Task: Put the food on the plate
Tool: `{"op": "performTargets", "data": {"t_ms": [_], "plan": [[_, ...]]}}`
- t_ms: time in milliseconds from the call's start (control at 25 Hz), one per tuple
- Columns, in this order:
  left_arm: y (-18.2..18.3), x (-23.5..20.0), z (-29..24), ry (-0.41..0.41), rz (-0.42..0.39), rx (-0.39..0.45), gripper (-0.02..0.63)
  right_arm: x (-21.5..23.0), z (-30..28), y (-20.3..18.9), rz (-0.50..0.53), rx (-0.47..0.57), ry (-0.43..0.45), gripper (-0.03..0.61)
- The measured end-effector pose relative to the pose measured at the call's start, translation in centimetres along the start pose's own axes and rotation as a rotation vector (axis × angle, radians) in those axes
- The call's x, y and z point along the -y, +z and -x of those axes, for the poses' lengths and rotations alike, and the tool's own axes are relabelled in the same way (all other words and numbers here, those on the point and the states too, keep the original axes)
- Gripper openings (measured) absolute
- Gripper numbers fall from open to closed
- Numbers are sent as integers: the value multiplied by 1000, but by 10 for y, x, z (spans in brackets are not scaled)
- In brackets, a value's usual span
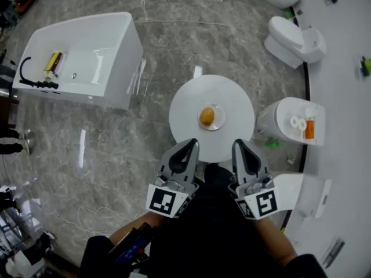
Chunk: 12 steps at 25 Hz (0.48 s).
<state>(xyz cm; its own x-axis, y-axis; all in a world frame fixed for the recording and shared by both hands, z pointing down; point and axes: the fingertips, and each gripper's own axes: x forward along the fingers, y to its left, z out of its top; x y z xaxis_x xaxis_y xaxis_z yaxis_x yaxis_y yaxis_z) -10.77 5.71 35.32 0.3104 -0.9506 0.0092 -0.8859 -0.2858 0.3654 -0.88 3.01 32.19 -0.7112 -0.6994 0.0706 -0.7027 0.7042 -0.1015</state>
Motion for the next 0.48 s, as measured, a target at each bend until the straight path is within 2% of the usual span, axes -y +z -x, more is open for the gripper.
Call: {"op": "performTargets", "data": {"t_ms": [320,480], "plan": [[5,23,-9,46,-32,13,2,17,11,7,3,25,44,8],[6,43,-13,78,-56,45,2,29,25,6,10,13,68,8]]}}
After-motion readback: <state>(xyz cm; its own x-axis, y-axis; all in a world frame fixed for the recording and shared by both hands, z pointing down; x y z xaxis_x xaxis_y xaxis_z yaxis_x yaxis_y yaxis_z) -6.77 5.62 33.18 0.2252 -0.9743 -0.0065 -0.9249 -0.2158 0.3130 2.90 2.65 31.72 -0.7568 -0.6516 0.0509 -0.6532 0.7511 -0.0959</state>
